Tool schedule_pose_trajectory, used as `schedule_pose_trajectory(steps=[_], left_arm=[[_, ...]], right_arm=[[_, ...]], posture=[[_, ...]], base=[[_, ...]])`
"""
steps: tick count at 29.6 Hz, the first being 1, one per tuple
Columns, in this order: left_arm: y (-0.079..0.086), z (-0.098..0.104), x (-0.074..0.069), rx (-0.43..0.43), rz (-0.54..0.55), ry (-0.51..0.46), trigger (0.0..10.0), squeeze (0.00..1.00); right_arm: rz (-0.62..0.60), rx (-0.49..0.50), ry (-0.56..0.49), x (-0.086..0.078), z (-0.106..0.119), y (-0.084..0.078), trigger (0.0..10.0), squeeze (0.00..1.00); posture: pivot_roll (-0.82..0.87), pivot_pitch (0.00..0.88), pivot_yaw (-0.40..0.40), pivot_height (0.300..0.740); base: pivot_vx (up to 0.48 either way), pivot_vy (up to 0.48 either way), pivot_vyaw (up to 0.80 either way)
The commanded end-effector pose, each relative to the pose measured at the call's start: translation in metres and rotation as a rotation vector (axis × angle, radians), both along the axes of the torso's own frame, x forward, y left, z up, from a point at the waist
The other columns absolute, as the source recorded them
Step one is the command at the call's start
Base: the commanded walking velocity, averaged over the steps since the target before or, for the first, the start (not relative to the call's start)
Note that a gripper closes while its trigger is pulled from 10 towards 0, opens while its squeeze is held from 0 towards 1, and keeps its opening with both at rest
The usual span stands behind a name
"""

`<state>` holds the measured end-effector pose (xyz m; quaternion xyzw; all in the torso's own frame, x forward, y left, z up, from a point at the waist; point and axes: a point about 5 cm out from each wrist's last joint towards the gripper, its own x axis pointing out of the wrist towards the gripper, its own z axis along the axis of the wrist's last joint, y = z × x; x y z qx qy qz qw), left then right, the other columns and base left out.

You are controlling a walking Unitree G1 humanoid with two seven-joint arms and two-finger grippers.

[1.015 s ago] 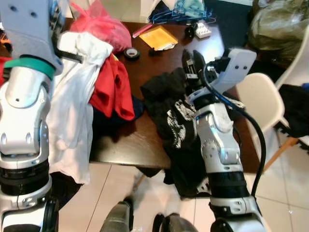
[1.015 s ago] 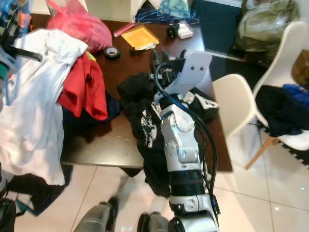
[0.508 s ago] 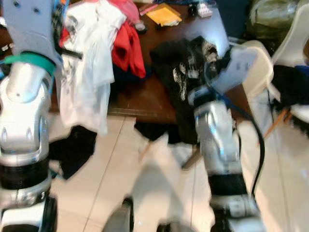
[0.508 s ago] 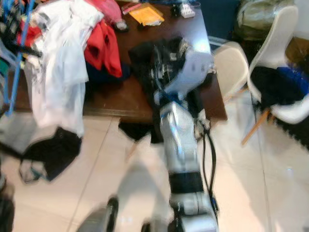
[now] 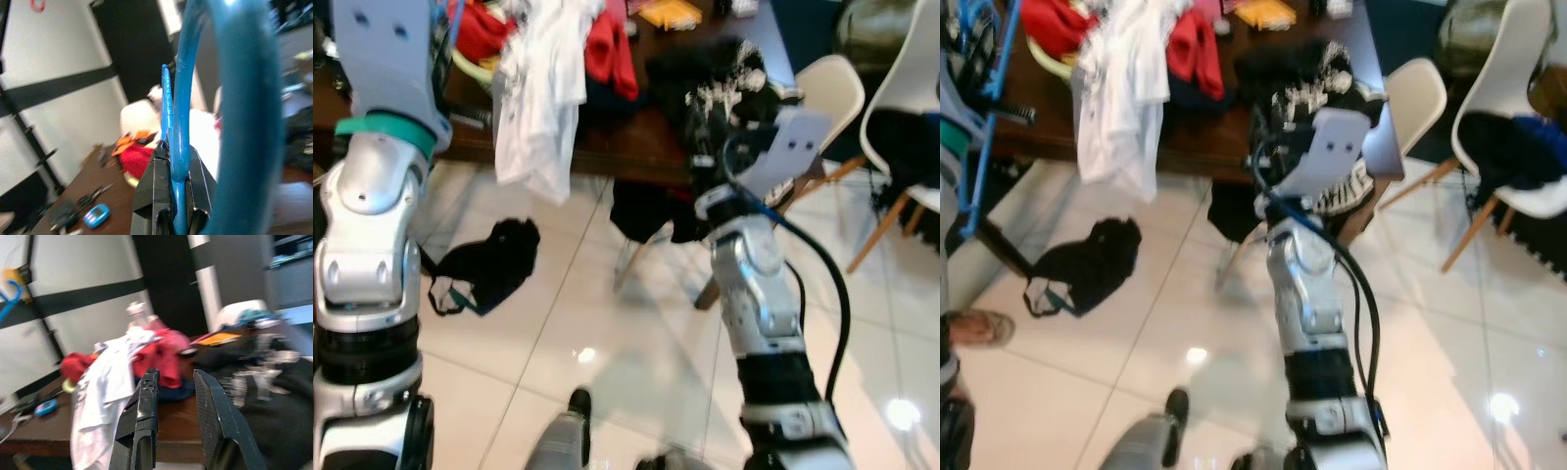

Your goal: Hang hanger

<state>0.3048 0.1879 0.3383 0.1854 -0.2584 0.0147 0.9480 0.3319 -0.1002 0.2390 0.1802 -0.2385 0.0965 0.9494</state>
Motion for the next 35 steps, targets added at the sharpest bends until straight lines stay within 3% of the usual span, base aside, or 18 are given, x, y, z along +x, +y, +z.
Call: schedule_pose_trajectory(steps=[1, 11, 14, 18, 27, 35], left_arm=[[0.000, 0.000, 0.000, 0.006, 0.001, -0.004, 10.0, 0.00], [0.000, -0.008, 0.004, -0.035, 0.000, 0.043, 10.0, 0.00], [-0.001, -0.023, 0.010, -0.158, -0.024, 0.154, 10.0, 0.00], [-0.004, -0.029, 0.011, -0.190, -0.036, 0.181, 10.0, 0.00], [-0.005, -0.046, 0.016, -0.207, -0.014, 0.248, 10.0, 0.00], [-0.005, -0.047, 0.015, -0.207, -0.010, 0.252, 10.0, 0.00]], right_arm=[[-0.001, 0.006, 0.010, -0.001, -0.004, 0.001, 10.0, 0.00], [-0.003, 0.004, 0.009, -0.001, -0.004, 0.000, 10.0, 0.00], [-0.004, 0.001, 0.014, -0.001, -0.005, 0.000, 10.0, 0.00], [-0.008, -0.027, 0.016, -0.001, -0.006, 0.000, 10.0, 0.00], [-0.008, -0.104, 0.035, 0.001, -0.010, 0.004, 10.0, 0.00], [-0.007, -0.106, 0.037, 0.001, -0.011, 0.003, 10.0, 0.00]], posture=[[0.20, 0.062, 0.003, 0.740], [0.19, 0.065, -0.001, 0.740], [0.19, 0.066, -0.002, 0.740], [0.19, 0.066, -0.003, 0.740], [0.18, 0.062, -0.005, 0.740], [0.18, 0.059, -0.008, 0.740]], base=[[-0.341, 0.000, 0.00], [-0.126, 0.000, 0.00], [0.000, 0.000, 0.00], [0.000, 0.000, 0.00], [0.000, 0.000, 0.79], [0.000, 0.000, 0.78]])
